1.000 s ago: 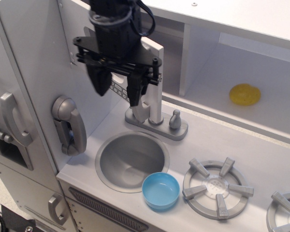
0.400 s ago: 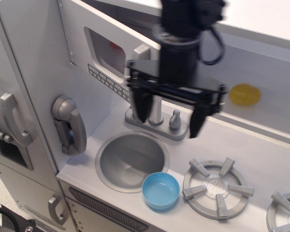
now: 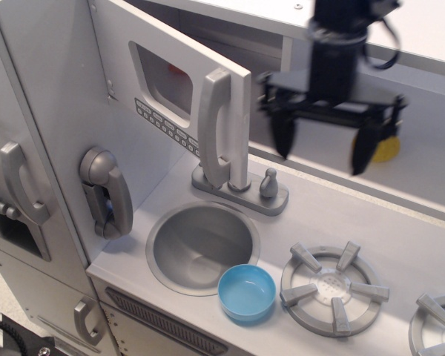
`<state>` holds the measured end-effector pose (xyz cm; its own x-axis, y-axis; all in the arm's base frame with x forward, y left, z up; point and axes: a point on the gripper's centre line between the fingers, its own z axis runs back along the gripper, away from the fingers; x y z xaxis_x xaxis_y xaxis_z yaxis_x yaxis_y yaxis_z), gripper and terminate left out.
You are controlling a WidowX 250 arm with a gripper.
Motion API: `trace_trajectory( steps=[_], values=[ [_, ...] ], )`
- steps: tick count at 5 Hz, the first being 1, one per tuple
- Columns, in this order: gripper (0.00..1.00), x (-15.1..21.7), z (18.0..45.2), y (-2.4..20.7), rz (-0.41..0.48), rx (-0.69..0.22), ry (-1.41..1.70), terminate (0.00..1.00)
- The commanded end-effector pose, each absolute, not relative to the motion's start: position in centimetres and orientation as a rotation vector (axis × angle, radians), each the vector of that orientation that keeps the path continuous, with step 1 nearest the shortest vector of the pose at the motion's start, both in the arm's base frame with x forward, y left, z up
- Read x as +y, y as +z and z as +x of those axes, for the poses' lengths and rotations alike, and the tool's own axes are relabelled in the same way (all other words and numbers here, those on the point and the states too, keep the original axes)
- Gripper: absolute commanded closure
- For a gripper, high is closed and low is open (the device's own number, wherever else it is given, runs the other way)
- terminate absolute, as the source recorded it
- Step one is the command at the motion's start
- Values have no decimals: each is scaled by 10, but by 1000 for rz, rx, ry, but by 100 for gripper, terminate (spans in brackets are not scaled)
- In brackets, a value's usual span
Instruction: Open microwave
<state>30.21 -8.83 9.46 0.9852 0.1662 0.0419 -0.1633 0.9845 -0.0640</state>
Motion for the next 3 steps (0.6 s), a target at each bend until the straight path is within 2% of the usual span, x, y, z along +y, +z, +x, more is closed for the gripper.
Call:
trace_trajectory(
  steps=[1,3],
  values=[
    [0,-49,346,143,-103,-159,226,0],
    [0,19,341,140,7,-145,246,0]
  ],
)
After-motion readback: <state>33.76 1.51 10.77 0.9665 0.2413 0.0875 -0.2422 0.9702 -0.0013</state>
